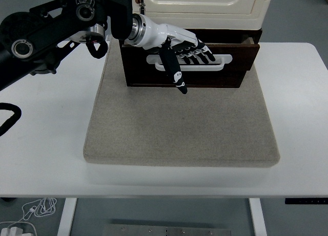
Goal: Open the drawer under the combination cabinet
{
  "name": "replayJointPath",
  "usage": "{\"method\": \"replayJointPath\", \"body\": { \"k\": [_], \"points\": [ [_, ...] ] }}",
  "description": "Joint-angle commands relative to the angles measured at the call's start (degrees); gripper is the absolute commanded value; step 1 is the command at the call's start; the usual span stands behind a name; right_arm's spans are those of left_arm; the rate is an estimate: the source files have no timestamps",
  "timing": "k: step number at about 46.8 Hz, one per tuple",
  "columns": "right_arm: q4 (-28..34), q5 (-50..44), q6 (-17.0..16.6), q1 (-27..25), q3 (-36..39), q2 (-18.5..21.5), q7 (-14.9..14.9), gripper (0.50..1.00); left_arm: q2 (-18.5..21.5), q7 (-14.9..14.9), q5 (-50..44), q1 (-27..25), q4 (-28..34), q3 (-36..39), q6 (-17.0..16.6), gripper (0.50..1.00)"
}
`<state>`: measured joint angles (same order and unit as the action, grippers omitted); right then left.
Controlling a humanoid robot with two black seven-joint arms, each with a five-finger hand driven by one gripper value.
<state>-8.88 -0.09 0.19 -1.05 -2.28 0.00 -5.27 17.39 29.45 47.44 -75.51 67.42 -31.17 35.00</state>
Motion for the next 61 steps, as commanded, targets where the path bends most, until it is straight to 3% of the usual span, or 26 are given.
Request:
{"method": "replayJointPath", "body": {
  "k": [1, 61],
  "points": [
    [0.00, 0.00, -0.01, -0.01, 0.00, 0.00, 0.00, 0.928, 0.63, 0.00, 0.02, 0.10, -0.01, -0.03, 0.00, 1.000],
    [0.00, 0.00, 0.07, -0.01, 0.00, 0.00, 0.00, 0.928, 2.04, -0.09, -0.94, 0.36, 2.10, 0.67, 0.00, 1.000]
  ]
}}
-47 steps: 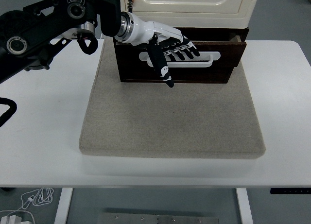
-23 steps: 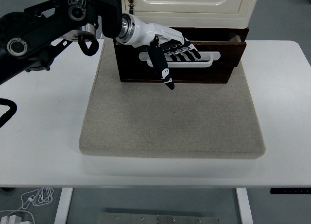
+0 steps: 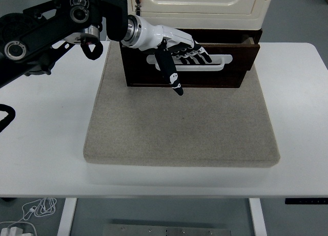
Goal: Open the drawer under the combination cabinet
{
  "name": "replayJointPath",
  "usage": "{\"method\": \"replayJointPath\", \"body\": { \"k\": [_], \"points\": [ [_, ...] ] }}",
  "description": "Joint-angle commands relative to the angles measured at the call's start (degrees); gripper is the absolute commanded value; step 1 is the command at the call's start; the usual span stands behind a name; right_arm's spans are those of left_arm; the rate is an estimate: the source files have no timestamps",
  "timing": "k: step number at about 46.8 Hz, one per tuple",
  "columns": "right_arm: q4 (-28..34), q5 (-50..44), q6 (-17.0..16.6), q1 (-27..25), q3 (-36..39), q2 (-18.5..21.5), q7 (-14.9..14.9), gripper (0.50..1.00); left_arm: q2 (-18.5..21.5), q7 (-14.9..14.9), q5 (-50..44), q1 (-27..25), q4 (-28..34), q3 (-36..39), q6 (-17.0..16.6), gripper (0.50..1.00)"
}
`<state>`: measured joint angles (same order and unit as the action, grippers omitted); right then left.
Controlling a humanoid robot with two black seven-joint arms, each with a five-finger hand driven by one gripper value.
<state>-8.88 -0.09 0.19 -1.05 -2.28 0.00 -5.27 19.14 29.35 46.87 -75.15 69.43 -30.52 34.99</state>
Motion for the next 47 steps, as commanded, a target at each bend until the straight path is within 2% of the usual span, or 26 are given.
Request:
{"method": "replayJointPath", "body": {
  "k": [1, 47],
  "points": [
    [0.00, 0.00, 0.07, 0.00, 0.00, 0.00, 0.00, 0.928, 0.28, 0.00, -0.37, 0.00, 0.10, 0.03, 0.01, 1.000],
    [0.00, 0.00, -0.02, 0.00, 0.00, 0.00, 0.00, 0.928, 1.60, -0.17, -1.51, -0.35, 2.12, 0.73, 0.01, 1.000]
  ]
}}
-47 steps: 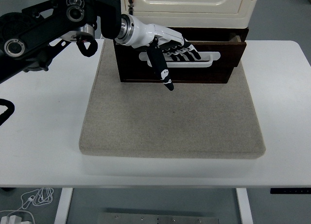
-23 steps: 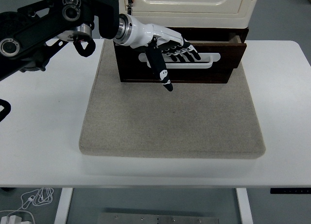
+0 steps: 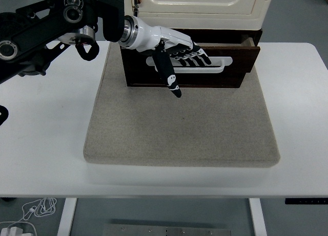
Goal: Open the drawer under the combination cabinet
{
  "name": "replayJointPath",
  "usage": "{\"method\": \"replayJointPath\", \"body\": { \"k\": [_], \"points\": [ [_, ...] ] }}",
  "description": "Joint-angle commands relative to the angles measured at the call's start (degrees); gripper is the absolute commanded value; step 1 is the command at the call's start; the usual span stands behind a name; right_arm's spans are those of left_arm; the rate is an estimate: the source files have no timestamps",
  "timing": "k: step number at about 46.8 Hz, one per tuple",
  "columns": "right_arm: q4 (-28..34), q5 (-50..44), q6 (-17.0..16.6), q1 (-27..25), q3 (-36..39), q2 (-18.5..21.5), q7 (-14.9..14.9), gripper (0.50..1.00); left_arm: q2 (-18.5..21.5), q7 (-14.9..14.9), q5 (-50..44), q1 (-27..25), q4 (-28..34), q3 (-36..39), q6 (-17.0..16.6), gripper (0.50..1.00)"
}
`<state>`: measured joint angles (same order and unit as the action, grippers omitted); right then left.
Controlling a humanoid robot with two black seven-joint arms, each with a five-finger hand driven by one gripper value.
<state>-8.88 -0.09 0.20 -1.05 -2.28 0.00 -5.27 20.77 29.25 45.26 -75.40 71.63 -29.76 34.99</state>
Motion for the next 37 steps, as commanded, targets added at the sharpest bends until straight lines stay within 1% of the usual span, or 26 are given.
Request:
{"method": "replayJointPath", "body": {
  "k": [1, 37],
  "points": [
    [0.00, 0.00, -0.03, 0.00, 0.00, 0.00, 0.00, 0.928, -0.12, 0.02, 0.18, -0.10, -0.17, -0.04, 0.01, 1.000],
    [0.00, 0.00, -0.03, 0.00, 0.00, 0.00, 0.00, 0.928, -0.65, 0.02, 1.58, -0.01, -1.05, 1.37, -0.18, 1.000]
  ]
}}
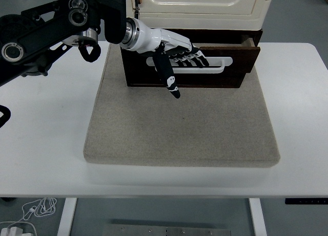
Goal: Open the drawer under the combination cabinet
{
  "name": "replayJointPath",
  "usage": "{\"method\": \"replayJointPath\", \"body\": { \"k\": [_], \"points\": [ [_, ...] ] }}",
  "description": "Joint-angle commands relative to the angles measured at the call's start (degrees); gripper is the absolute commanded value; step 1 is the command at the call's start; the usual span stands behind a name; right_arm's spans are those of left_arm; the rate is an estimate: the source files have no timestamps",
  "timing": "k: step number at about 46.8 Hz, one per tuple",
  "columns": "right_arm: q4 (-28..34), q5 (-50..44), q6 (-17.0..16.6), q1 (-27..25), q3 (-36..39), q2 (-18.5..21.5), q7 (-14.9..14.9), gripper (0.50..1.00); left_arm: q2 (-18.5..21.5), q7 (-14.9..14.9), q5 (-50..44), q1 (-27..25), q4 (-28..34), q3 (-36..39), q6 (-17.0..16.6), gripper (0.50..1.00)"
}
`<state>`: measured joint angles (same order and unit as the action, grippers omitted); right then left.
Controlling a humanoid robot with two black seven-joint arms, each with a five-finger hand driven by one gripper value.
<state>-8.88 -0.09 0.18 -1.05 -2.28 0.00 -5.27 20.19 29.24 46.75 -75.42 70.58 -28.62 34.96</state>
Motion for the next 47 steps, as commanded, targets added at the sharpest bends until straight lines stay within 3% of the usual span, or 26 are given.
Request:
{"method": "replayJointPath", "body": {
  "k": [1, 47],
  "points": [
    [0.00, 0.00, 0.00, 0.00, 0.00, 0.00, 0.00, 0.928, -0.06, 0.02, 0.10, 0.01, 0.00, 0.32, -0.24, 1.000],
    [0.00, 0.00, 0.00, 0.00, 0.00, 0.00, 0.00, 0.928, 0.38, 0.11, -1.31, -0.52, 0.88, 0.32, 0.04, 1.000]
  ]
}}
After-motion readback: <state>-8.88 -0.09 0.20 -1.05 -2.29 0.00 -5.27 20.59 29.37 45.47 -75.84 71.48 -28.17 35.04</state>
